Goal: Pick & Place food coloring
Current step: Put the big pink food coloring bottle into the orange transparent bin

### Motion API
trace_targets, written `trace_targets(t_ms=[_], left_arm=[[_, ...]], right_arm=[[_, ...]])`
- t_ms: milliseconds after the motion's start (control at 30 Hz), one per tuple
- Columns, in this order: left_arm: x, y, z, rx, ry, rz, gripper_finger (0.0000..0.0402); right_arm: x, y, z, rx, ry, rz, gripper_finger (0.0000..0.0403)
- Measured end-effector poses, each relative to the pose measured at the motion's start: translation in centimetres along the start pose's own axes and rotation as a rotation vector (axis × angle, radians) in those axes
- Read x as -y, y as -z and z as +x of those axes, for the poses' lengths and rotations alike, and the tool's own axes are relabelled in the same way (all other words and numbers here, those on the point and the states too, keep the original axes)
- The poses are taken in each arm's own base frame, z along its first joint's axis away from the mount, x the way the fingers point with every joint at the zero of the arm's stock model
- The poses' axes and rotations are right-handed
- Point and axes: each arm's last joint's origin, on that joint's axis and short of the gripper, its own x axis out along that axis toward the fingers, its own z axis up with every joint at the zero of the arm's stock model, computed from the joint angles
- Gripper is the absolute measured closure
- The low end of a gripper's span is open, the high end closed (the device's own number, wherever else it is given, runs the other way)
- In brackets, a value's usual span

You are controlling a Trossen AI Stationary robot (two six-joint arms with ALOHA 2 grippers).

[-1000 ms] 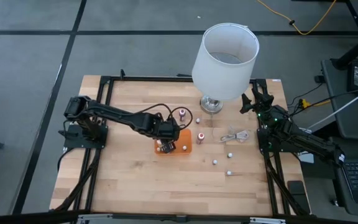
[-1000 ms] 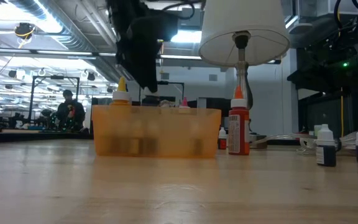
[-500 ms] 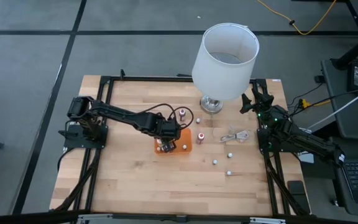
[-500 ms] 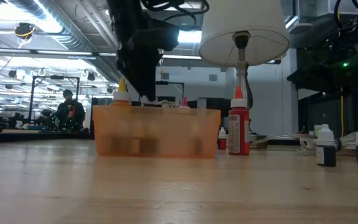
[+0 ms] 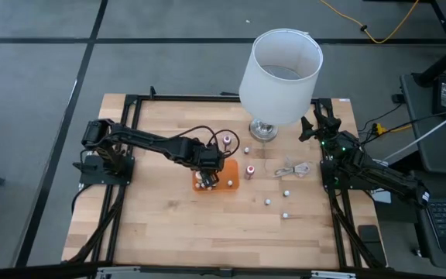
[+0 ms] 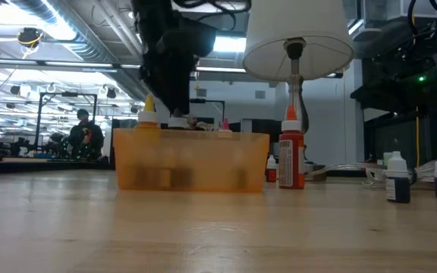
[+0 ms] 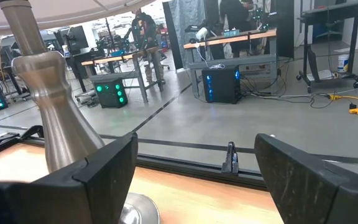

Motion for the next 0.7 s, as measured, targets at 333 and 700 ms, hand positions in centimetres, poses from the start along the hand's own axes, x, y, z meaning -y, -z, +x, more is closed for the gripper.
trace_targets(t_ms=[333,700], left_arm=[[-0.7,-1.3,-1.6,-0.01,-0.012,-0.011,0.0186],[-1.9,-4.0,-3.8,0.086,-0.005,-0.088,0.0158]], right_arm=[[0.0,0.0,0.0,0.0,0.0,0.0,0.0079],[0.0,0.0,0.0,0.0,0.0,0.0,0.0079]])
